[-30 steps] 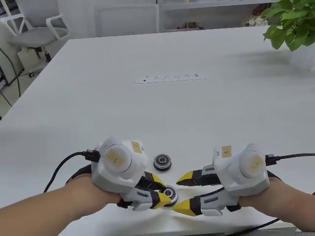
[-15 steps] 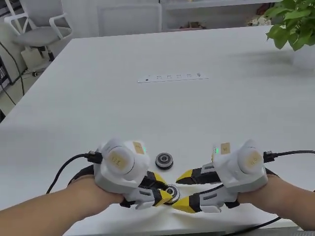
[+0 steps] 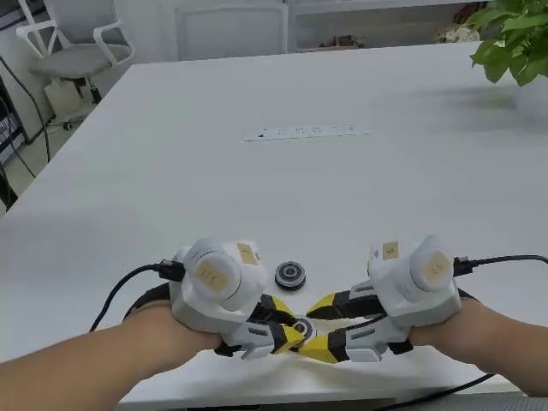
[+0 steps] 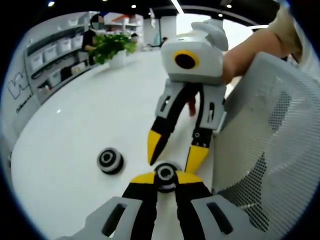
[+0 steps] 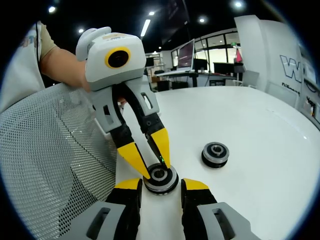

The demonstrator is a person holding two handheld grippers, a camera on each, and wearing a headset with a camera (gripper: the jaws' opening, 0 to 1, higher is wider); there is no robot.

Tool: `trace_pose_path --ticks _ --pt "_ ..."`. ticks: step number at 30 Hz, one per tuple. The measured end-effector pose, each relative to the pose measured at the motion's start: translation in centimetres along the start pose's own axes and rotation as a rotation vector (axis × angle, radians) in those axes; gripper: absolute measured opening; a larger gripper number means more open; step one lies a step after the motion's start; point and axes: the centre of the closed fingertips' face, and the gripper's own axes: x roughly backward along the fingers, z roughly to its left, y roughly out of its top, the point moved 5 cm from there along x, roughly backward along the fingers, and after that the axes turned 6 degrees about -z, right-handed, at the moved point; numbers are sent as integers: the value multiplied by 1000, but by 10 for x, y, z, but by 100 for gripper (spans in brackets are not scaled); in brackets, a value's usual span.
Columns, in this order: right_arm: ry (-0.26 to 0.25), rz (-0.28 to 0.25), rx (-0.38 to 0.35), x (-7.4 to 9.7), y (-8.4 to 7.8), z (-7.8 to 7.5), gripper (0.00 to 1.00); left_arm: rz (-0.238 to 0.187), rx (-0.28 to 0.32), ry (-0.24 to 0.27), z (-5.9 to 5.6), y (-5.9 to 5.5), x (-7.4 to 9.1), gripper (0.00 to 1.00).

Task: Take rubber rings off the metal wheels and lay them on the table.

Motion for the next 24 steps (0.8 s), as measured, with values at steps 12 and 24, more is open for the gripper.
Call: trace_pose_path --ticks 12,24 --pt "-2 4 -3 -1 -2 1 26 2 -5 13 -1 0 0 13" --pt "-16 8 -23 4 -5 2 22 -1 -5 19 -1 0 1 13"
